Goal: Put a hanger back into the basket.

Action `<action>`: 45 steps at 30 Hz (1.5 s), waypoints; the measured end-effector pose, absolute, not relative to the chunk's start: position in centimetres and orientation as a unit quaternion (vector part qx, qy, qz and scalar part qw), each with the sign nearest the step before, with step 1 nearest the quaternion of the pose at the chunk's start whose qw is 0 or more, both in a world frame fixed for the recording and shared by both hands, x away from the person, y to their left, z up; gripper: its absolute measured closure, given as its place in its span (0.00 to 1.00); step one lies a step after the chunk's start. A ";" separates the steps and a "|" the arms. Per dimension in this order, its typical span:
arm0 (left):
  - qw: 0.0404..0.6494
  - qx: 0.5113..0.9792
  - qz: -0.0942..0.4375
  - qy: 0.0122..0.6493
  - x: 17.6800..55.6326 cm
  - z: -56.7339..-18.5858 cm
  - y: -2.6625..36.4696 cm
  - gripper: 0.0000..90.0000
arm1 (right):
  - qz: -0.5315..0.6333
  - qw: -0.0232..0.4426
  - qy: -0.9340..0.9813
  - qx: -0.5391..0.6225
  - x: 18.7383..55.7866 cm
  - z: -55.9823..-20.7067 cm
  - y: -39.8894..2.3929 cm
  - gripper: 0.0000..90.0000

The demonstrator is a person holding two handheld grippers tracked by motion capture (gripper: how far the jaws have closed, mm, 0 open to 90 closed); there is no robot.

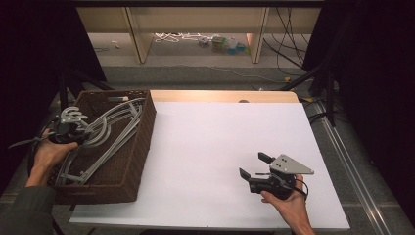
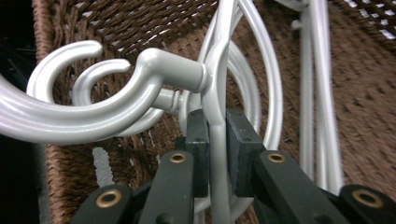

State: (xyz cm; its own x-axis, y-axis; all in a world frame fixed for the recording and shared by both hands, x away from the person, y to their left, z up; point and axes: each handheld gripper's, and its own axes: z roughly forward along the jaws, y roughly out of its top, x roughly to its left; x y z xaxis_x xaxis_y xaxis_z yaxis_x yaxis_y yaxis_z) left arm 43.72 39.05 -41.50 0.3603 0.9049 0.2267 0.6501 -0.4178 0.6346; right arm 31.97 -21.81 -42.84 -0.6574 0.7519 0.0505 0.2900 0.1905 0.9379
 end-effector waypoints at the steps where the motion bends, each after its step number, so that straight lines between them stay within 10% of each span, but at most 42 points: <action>1: 0.228 0.793 0.279 0.491 43.7 -41.6 39.0 0.89 | 0.530 0.218 0.740 0.352 32.0 -42.9 -21.8 0.19; 19: 0.334 0.675 0.308 0.581 41.5 -39.1 39.0 0.47 | 0.525 0.224 0.740 0.356 32.0 -42.8 -21.9 0.19; 45: 0.536 0.652 0.289 0.451 34.8 -34.9 26.8 0.33 | 0.527 0.232 0.738 0.352 31.9 -42.7 -22.0 0.19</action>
